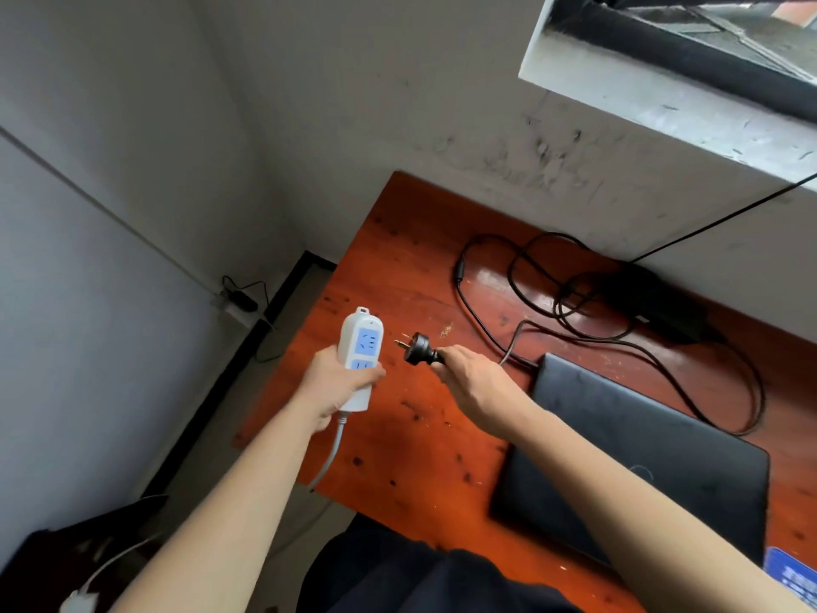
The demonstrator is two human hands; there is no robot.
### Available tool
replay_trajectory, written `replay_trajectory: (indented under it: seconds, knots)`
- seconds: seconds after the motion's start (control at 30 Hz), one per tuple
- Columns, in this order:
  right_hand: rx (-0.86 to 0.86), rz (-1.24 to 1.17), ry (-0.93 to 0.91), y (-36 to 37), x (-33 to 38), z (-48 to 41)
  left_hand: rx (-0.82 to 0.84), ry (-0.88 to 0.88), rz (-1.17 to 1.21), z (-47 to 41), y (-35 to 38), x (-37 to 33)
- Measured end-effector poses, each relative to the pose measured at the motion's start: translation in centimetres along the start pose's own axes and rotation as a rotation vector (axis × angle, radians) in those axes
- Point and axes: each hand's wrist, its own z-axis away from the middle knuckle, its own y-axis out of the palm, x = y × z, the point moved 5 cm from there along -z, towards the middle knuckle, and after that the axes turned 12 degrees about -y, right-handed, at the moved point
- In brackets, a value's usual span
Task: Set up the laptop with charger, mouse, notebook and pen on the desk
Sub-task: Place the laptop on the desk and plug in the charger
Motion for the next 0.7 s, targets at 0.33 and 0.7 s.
replay_trajectory:
  seconds: [0.33,0.7]
  knots:
    - [-0.042,0.049,-0.08,0.5,0.6,1.4,0.089,0.121,-0.175,2.6,2.9,-0.7]
    - [-0.047,0.136,-0.066,-0.5,1.3,1.4,0.078,0.154,-0.194,3.0,2.5,-1.0]
